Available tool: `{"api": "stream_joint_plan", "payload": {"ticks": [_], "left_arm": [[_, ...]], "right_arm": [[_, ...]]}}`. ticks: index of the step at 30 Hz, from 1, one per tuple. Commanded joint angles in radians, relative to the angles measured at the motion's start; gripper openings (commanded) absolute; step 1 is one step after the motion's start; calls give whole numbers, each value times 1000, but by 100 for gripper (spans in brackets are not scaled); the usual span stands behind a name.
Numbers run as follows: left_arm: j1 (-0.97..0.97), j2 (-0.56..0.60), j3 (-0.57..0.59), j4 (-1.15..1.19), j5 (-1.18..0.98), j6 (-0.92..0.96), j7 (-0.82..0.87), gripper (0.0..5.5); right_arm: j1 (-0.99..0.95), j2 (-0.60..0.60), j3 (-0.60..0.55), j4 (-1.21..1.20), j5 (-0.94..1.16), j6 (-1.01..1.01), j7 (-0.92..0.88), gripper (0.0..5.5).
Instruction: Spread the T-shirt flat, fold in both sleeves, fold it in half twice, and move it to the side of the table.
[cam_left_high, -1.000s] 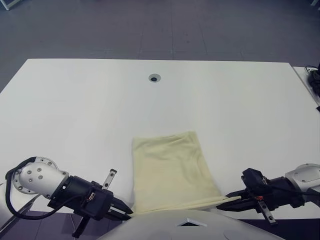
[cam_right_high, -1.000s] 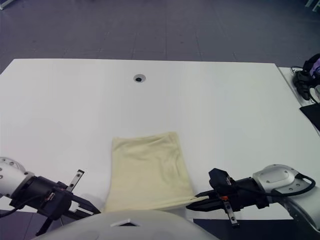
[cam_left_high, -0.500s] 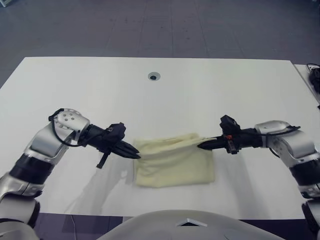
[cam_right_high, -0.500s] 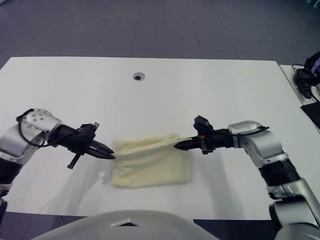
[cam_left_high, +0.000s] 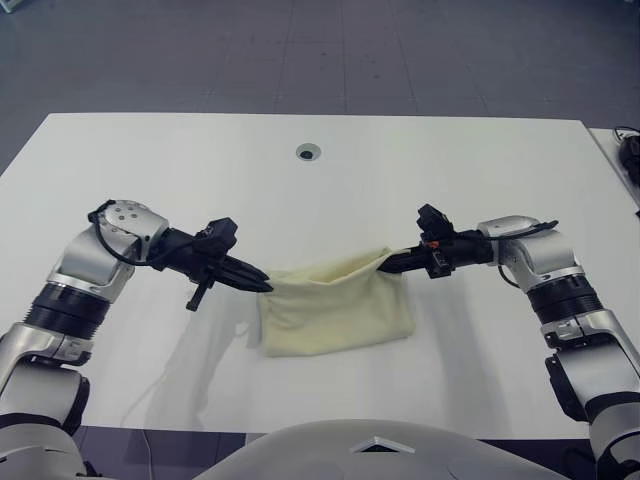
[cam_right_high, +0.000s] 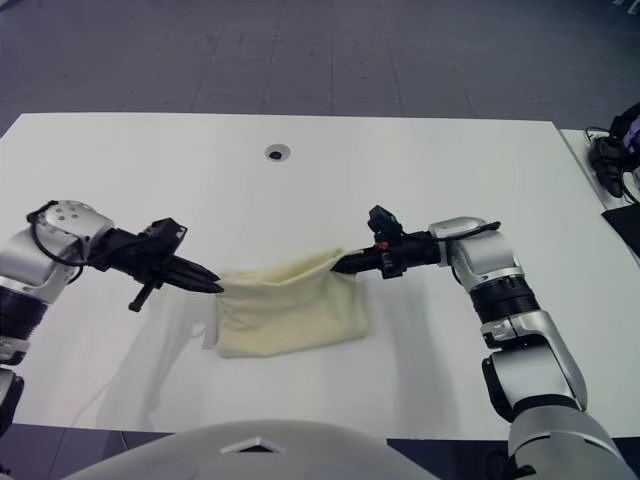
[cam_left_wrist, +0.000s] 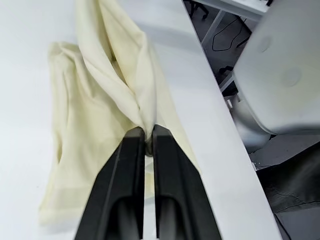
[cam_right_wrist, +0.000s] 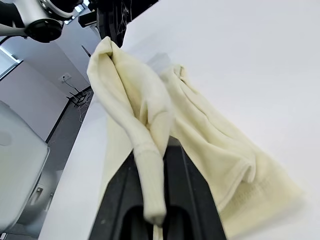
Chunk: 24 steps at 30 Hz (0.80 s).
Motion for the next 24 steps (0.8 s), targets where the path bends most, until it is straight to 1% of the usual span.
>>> {"api": "stream_joint_plan", "payload": {"ticks": [1,3,5,10,14,19,24], "left_arm": [[122,191,95,-187,-186,105,-6,4],[161,246,132,-211,-226,125,-6,4],[146,239,131,-178,-196,113,-6,4],[-15,71,43,-4,-42,85,-4,4],[-156,-50,-31,190,60,58,-5,4],[-244,-116,-97,400,142,-4,-6,4],[-260,-151,-135,519,183,-38,-6,4]], "right_arm": [[-13,2,-33,-44,18,32,1,0],[-17,14,-31,-42,10,31,-7,0],[-9,27,-33,-46,3,27,-23,0],[-9,66,-30,-3,-36,-13,-68,0],[-31,101,-36,95,-87,-63,-114,0],[-65,148,-39,244,-146,-133,-155,0],[-92,201,-67,335,-156,-139,-183,0]]}}
